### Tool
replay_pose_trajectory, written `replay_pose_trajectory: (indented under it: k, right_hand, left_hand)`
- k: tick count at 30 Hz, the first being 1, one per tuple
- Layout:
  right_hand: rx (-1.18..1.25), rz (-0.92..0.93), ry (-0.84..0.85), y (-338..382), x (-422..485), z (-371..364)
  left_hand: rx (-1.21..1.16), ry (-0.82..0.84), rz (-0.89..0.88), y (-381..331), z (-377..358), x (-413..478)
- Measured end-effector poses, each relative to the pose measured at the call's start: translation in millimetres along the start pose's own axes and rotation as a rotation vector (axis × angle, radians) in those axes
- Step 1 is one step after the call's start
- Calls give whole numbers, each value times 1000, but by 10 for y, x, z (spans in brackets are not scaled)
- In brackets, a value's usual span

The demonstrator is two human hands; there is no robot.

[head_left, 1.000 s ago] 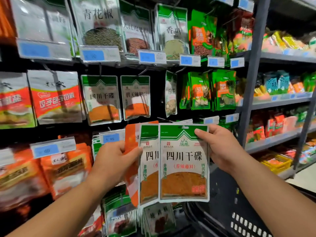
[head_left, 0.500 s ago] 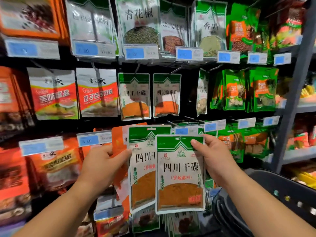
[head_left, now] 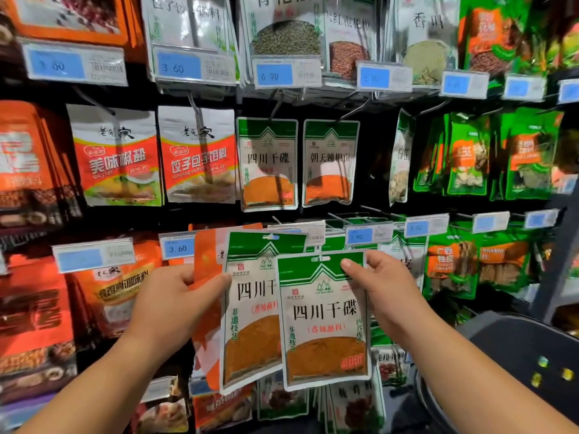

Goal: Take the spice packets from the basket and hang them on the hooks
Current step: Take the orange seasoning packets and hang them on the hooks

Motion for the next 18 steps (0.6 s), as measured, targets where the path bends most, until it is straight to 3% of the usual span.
replay_pose_trajectory:
  k: [13,18]
  right_hand:
    - [-54,125,-13,1147,641,-497]
    - [-13,124,-18,1549,861,-767]
  left_hand:
    - [-211,-56,-19,-794,365,859]
    - [-142,-135,-90,-1029,525,1160]
Point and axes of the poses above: each hand's wrist, its own x-axis towards the middle knuckle, its own z-axis out of the back of the hand, y = z × x, the point moved 3 cm from there along x, towards the middle knuckle, and after that the axes turned 15 degrees about -y, right-handed, at the moved point
